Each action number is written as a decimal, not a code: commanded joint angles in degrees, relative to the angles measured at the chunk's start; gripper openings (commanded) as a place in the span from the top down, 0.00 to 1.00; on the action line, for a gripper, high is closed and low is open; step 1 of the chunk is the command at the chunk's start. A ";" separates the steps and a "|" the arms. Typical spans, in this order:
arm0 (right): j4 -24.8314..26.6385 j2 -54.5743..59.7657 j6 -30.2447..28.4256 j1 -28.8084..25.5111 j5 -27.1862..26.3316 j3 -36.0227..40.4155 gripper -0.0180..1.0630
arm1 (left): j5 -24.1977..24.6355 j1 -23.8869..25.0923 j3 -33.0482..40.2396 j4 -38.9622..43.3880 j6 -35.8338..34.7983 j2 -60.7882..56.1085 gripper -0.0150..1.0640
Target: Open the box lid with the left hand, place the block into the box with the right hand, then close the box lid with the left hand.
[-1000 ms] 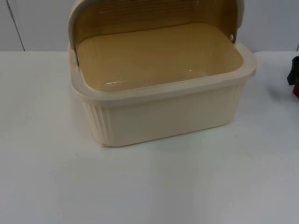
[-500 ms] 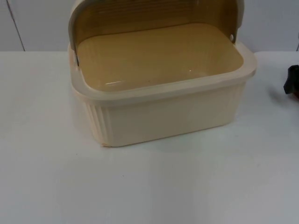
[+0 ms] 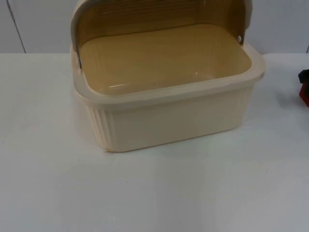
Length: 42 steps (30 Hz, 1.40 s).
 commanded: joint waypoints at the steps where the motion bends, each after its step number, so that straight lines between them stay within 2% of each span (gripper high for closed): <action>1: -0.19 -1.28 1.00 0.10 4.15 -0.18 0.98 | 0.05 -0.06 -0.26 0.25 -0.02 -0.11 0.03; 9: -3.35 -7.89 1.00 0.10 7.05 -0.18 0.98 | 0.40 -0.06 -0.26 0.08 -0.02 -0.11 0.03; 21: -2.75 -26.10 1.89 0.10 6.15 -0.18 0.98 | 0.50 -0.06 -0.26 -0.02 -0.02 -0.11 0.03; 27: -2.52 -33.40 2.59 0.21 9.10 -0.18 0.98 | 0.50 -0.06 -0.26 -0.02 -0.02 -0.11 0.03; 33: -0.90 -40.70 3.56 0.33 10.44 -0.18 0.98 | 0.29 -0.06 -0.26 -0.05 -0.02 -0.11 0.03; 37: 2.74 -44.96 3.61 0.45 10.67 -0.18 0.98 | 0.29 -0.06 -0.26 -0.05 -0.02 -0.11 0.03; 42: 1.85 -50.09 2.48 6.08 10.57 0.51 0.98 | 0.29 -0.06 -0.26 -0.05 -0.02 -0.11 0.03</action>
